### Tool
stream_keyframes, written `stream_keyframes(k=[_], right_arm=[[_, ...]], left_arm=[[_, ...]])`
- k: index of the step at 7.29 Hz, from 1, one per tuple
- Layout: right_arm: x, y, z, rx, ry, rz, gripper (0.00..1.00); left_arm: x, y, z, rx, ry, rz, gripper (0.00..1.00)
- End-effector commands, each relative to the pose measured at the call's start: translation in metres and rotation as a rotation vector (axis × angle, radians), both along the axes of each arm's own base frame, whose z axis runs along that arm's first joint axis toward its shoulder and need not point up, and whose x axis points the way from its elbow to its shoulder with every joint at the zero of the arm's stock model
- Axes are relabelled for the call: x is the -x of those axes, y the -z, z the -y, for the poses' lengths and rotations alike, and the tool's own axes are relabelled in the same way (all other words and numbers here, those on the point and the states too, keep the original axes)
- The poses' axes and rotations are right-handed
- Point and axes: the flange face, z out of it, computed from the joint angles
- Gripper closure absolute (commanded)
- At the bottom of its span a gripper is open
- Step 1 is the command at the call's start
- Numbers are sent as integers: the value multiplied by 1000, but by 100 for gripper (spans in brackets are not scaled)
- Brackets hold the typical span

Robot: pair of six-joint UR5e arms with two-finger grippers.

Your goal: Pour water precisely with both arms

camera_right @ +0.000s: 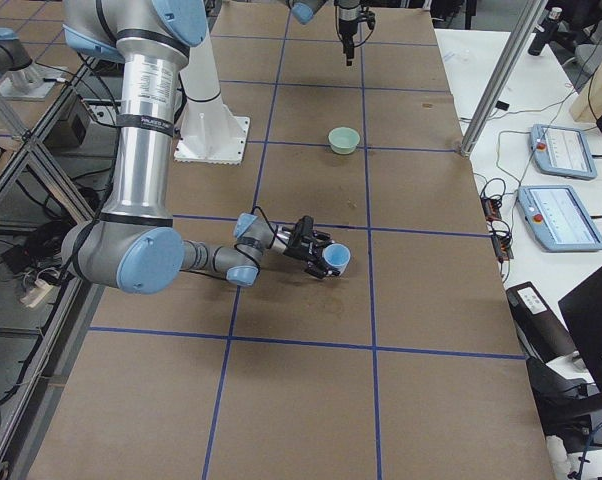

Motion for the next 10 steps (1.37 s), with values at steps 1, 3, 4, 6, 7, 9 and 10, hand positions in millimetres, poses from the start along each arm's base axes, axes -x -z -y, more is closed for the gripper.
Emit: stream_keyframes(k=[1,3,4,6,7,9,10], right_arm=[[-16,-8,-8,1,17,-8,1],[-13,5,-10,-10,24,20,1],[-19,8,-16,-10,32,22,1],[-41,20,-29,-11,48,30,1],[-56,29,-35,-13,52,33,1],[-83,64,-47,-18,117,33,1],[-85,77,-50,-19,177,17,1]], left_arm=[[0,0,0,0,0,0,0],[1,0,0,0,1,0,0],[1,1,0,-1,1,-1,0],[1,1,0,-1,1,-1,0],[3,3,-2,-3,2,-4,0],[6,13,-8,5,1,3,0],[4,17,-6,0,0,0,0]])
